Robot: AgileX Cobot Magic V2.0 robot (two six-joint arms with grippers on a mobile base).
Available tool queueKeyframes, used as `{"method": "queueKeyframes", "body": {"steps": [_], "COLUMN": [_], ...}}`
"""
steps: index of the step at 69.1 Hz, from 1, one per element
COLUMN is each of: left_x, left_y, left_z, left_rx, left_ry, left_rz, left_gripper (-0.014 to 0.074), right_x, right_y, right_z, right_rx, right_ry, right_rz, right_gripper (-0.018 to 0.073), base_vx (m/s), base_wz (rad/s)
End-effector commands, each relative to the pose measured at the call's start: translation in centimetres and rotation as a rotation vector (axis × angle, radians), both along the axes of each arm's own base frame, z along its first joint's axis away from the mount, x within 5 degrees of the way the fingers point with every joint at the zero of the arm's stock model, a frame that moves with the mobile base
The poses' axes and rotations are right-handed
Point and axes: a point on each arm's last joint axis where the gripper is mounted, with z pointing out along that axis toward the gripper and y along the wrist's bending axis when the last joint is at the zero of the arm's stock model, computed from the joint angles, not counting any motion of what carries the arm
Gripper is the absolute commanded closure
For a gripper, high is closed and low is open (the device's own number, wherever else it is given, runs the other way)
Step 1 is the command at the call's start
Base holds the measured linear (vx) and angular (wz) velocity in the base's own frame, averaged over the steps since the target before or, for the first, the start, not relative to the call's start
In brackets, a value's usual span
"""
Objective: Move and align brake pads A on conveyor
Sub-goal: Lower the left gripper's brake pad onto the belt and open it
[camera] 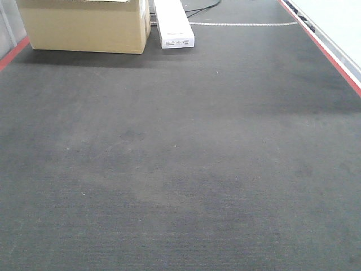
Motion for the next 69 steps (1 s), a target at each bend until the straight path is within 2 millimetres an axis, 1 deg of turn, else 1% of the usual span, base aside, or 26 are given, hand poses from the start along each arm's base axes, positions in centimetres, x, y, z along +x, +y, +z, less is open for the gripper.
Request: {"method": "queueKeyframes", "body": {"steps": [1, 8, 15, 25, 32, 40, 50, 56, 69], "left_x": [0.5, 0.7, 1.9, 5.2, 8.5, 12.0, 16.4, 18.4, 22.0], "left_y": [0.0, 0.0, -0.1, -0.4, -0.6, -0.9, -1.2, -1.3, -1.5], "left_z": [1.8, 2.1, 2.9, 3.8, 3.5, 2.5, 0.1, -1.5, -3.9], "left_rx": [-0.021, -0.02, -0.017, -0.009, -0.005, -0.019, -0.037, -0.033, -0.018], "left_ry": [-0.121, -0.142, -0.072, 0.086, 0.183, 0.297, 0.451, 0.523, 0.6], "left_rz": [0.008, 0.011, 0.005, -0.005, -0.007, 0.004, 0.02, 0.02, 0.017], "left_gripper": [0.0603, 0.0603, 0.0601, 0.0598, 0.0596, 0.0594, 0.0592, 0.0591, 0.0565], "right_x": [0.3, 0.3, 0.3, 0.3, 0.3, 0.3, 0.3, 0.3, 0.3], "right_y": [0.0, 0.0, 0.0, 0.0, 0.0, 0.0, 0.0, 0.0, 0.0], "right_z": [1.7, 1.7, 1.7, 1.7, 1.7, 1.7, 1.7, 1.7, 1.7], "right_rx": [0.01, 0.01, 0.01, 0.01, 0.01, 0.01, 0.01, 0.01, 0.01], "right_ry": [-0.117, -0.117, -0.117, -0.117, -0.117, -0.117, -0.117, -0.117, -0.117], "right_rz": [0.0, 0.0, 0.0, 0.0, 0.0, 0.0, 0.0, 0.0, 0.0], "right_gripper": [0.0566, 0.0566, 0.0566, 0.0566, 0.0566, 0.0566, 0.0566, 0.0566, 0.0566], "base_vx": [0.0, 0.0, 0.0, 0.0, 0.0, 0.0, 0.0, 0.0, 0.0], "base_wz": [0.0, 0.0, 0.0, 0.0, 0.0, 0.0, 0.0, 0.0, 0.0]}}
